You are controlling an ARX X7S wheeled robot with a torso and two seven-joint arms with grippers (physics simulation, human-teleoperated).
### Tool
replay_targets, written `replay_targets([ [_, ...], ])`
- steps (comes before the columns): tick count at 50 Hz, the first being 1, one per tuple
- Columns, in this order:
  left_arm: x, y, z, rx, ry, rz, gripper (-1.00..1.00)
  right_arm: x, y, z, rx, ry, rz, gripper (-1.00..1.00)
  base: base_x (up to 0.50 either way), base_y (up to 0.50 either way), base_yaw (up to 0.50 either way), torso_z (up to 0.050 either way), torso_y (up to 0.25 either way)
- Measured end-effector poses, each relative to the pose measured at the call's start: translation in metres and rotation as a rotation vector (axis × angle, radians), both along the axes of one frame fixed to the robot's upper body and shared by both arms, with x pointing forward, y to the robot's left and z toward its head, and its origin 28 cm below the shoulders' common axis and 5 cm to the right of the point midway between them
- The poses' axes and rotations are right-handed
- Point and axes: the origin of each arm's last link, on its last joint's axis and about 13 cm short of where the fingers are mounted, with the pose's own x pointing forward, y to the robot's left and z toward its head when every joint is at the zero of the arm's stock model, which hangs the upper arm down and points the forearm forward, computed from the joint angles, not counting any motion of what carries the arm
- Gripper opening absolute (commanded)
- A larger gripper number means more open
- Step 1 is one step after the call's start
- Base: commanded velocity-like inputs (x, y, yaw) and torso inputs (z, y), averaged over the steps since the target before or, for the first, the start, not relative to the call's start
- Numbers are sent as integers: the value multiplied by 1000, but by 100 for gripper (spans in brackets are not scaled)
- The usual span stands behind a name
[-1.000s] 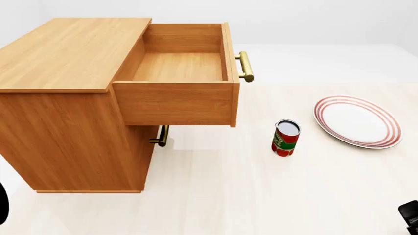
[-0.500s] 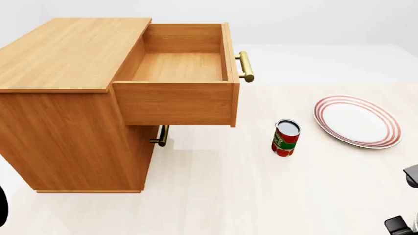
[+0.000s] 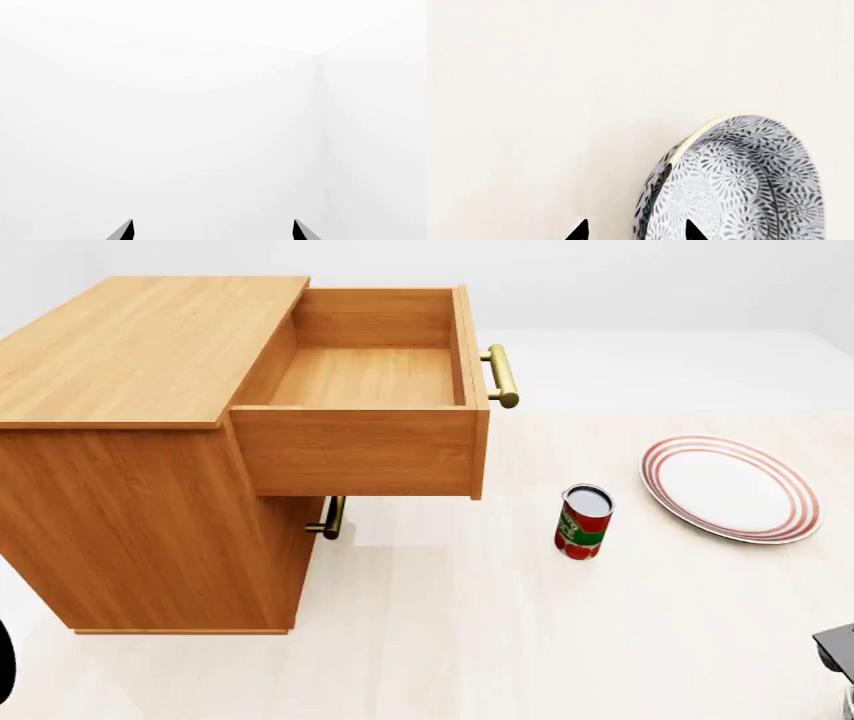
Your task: Put the bowl in the top drawer of the cabinet.
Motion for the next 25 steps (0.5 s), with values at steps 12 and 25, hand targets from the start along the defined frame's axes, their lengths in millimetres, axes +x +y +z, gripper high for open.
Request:
replay_targets([
  [12, 1, -1, 1, 3, -1, 0, 100, -5, -7, 3, -7, 8, -34, -100, 0, 0, 0, 0, 0],
  [25, -5, -1, 7, 10, -3, -14, 100, 1, -6, 48, -50, -38, 4, -100, 0, 0, 0, 0, 0],
])
